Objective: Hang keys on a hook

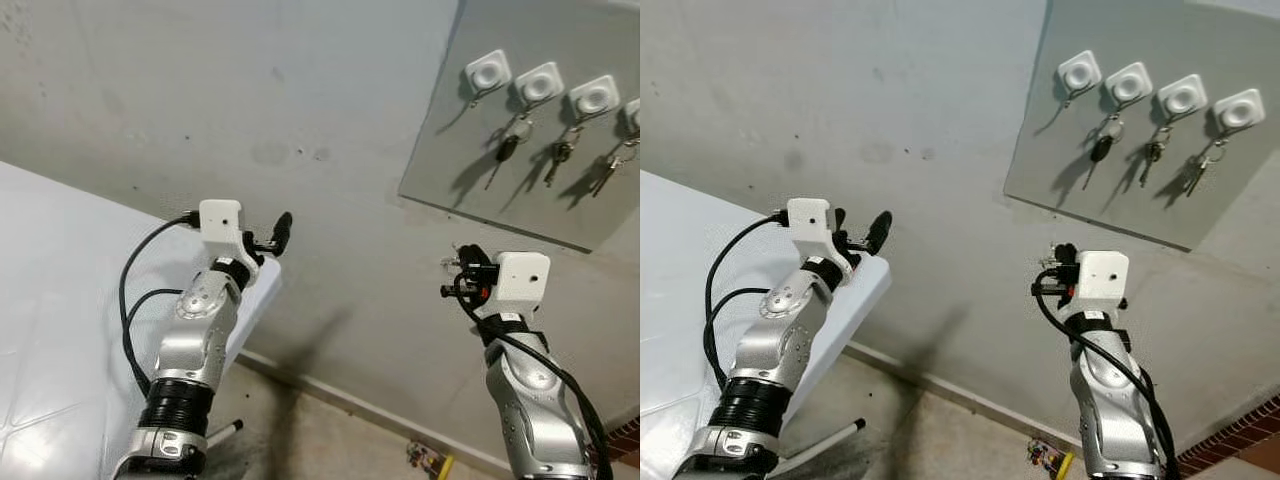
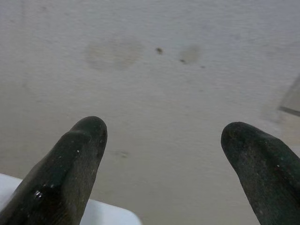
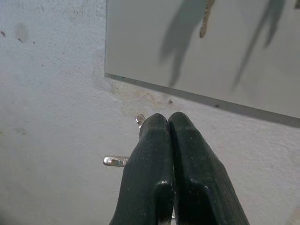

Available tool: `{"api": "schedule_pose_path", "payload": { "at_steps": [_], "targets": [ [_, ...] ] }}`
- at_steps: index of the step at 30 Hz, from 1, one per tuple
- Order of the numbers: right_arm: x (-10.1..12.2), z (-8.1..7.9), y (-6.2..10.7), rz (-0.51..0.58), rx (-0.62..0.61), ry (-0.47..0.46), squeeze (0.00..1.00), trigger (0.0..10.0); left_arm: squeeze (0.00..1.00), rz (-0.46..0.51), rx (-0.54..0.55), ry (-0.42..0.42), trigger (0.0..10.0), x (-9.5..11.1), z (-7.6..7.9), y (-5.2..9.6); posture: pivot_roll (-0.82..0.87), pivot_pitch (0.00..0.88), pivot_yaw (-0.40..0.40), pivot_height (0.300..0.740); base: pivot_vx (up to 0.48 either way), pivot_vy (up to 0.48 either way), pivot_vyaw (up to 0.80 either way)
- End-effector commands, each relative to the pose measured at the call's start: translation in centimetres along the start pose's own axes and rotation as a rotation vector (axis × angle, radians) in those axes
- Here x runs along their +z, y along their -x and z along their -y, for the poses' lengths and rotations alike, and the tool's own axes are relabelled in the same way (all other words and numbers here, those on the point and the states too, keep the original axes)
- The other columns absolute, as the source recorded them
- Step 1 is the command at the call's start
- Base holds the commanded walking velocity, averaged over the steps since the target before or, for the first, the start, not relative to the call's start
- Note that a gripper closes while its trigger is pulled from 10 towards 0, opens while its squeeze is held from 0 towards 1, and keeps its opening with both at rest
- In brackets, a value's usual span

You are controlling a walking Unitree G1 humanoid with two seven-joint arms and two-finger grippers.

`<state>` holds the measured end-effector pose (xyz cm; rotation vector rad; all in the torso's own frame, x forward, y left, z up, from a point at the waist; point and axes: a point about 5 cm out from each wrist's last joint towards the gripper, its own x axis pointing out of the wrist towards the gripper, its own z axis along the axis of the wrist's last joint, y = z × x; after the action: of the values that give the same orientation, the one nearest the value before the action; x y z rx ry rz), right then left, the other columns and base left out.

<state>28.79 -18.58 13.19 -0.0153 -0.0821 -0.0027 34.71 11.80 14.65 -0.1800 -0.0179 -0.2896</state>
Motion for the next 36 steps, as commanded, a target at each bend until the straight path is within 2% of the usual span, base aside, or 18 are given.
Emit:
{"api": "schedule_pose_path", "payload": {
  "at_steps": [1, 19, 24, 33, 36],
  "targets": [
    [0.6, 0.2, 0.0, 0.017, -0.002, 0.004, 0.00, 10.0, 0.00, 0.012, -0.024, -0.012, 10.0, 0.5, 0.5, -0.2, -0.01, 0.000, -0.061, 0.740, 0.000, 0.000, 0.00],
    [0.4, 0.1, 0.2, 0.007, 0.003, 0.003, 0.00, 10.0, 0.00, 0.006, -0.029, -0.012, 10.0, 0.5, 0.5, 0.1, -0.01, 0.000, -0.062, 0.740, 0.240, 0.000, 0.00],
    [0.3, 0.1, 0.4, 0.005, 0.010, 0.003, 0.00, 10.0, 0.00, 0.036, -0.056, -0.010, 10.0, 0.5, 0.9, 0.5, -0.01, 0.000, -0.061, 0.740, 0.000, 0.000, 0.00],
    [0.1, 0.1, 0.9, -0.003, 0.018, 0.003, 0.00, 10.0, 0.00, 0.010, -0.084, -0.034, 10.0, -0.1, 1.2, 1.3, -0.01, 0.000, -0.059, 0.740, 0.000, 0.000, 0.00],
    [0.2, -0.1, 0.9, -0.002, 0.040, 0.002, 0.00, 10.0, 0.00, 0.029, -0.121, -0.069, 10.0, 0.3, 1.7, 1.3, -0.01, 0.000, -0.059, 0.740, 0.000, 0.000, 0.00]
  ]
}}
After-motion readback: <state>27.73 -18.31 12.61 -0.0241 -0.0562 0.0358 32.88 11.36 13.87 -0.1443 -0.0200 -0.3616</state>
